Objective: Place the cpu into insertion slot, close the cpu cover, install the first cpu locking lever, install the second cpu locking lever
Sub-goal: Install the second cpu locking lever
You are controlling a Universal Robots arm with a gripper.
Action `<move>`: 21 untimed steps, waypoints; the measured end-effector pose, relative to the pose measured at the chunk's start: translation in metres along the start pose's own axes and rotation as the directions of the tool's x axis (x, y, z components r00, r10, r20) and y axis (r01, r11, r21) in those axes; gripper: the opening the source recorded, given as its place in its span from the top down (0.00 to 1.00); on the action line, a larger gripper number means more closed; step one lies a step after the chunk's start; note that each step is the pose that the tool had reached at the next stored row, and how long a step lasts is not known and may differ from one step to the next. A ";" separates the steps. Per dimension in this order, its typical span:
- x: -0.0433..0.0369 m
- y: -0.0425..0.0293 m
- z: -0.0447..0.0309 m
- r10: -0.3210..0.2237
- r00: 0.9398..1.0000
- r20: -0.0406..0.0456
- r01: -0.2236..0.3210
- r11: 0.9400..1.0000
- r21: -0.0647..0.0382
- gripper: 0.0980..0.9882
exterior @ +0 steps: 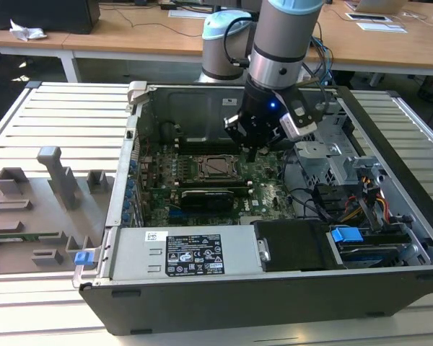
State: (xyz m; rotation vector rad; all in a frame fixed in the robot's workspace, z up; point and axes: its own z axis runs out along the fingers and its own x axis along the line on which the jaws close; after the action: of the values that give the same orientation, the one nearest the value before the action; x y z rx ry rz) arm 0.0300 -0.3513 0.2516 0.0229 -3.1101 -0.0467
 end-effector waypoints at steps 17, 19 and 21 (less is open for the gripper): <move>0.0002 -0.0185 0.0009 0.000 1.000 0.000 0.000 1.000 0.000 0.99; 0.0002 -0.0190 0.0018 0.000 1.000 0.000 0.000 1.000 0.000 0.99; 0.0002 -0.0192 0.0028 0.000 1.000 0.000 0.000 1.000 -0.005 0.99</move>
State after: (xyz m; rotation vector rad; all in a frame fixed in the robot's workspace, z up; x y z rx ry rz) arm 0.0300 -0.3704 0.2482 0.0230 -3.1100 -0.0545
